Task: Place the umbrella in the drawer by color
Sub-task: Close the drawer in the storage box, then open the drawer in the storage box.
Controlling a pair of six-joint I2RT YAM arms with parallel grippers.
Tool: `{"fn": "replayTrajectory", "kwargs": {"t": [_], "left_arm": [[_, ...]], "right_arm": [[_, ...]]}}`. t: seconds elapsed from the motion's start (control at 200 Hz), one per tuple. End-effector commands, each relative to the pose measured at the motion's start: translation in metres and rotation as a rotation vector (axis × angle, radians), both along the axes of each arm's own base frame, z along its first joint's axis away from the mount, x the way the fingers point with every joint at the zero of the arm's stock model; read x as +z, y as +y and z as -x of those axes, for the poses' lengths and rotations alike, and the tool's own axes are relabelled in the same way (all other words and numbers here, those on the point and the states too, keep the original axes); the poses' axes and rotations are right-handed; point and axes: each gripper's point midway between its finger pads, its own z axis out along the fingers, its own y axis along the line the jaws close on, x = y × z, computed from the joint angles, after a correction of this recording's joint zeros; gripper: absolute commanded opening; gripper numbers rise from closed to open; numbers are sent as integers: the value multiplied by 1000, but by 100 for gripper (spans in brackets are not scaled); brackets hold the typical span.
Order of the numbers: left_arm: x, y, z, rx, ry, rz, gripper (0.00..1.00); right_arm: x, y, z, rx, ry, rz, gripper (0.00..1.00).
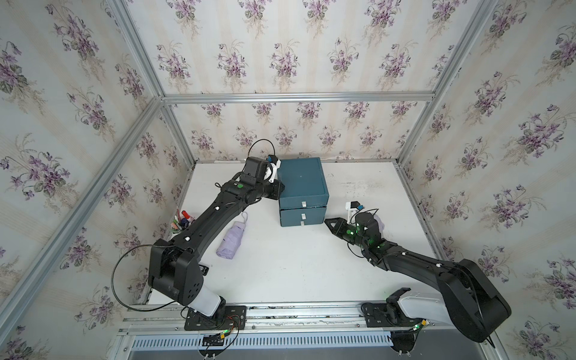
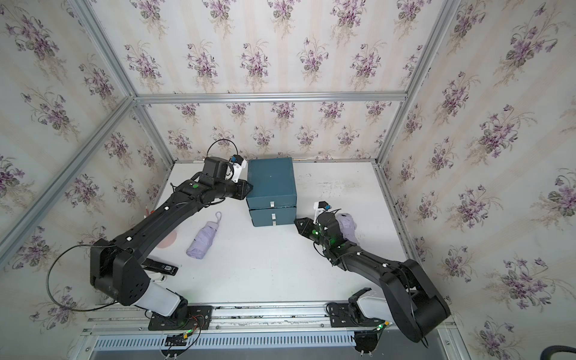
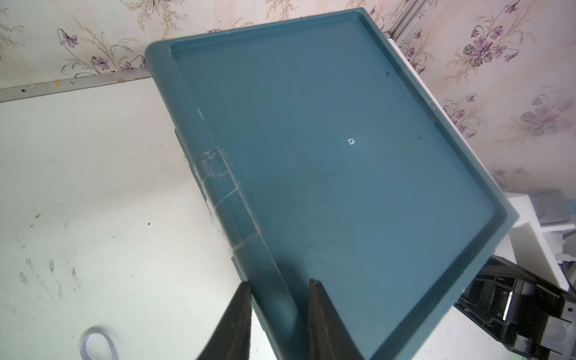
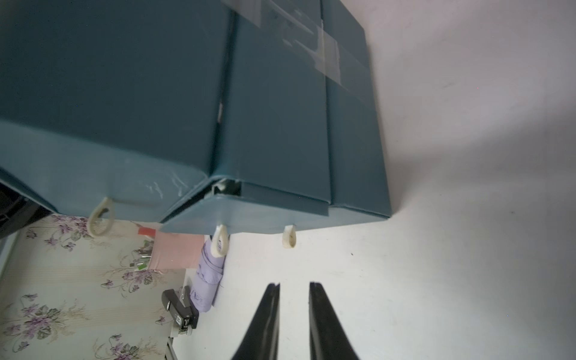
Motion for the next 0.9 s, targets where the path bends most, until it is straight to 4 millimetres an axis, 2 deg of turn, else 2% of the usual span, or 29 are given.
{"fn": "replayTrajectory", "kwargs": {"t": [0.0, 0.16, 0.335, 0.355, 0.465, 0.515, 0.605, 0.669, 0.779, 0.894], "left_arm": [[-70, 34, 69, -21, 357, -202, 30], [-73, 34, 73, -34, 368, -200, 30], [-75, 35, 76, -48, 371, -208, 30], [-75, 35, 76, -49, 371, -208, 30], [-76, 35, 77, -52, 373, -207, 30], [-76, 34, 77, -49, 376, -202, 30], [-76, 35, 76, -25, 380, -197, 31], [-77, 37, 75, 8, 390, -193, 33], [-84, 38, 75, 94, 429, -155, 35], [-92, 34, 79, 143, 476, -96, 35]], "right_arm": [[29, 10, -20, -24, -86, -97, 21], [34, 25, -39, -16, -99, -121, 17], [36, 28, -44, -22, -102, -139, 16], [36, 41, -34, 15, -99, -141, 16], [32, 50, -19, 32, -95, -121, 19], [25, 52, -10, 34, -81, -109, 25], [8, 55, 9, 38, -35, -116, 42], [-5, 57, 18, 48, 2, -126, 48], [-21, 61, 24, 54, 49, -152, 52], [-26, 70, 20, 59, 63, -202, 54]]}}
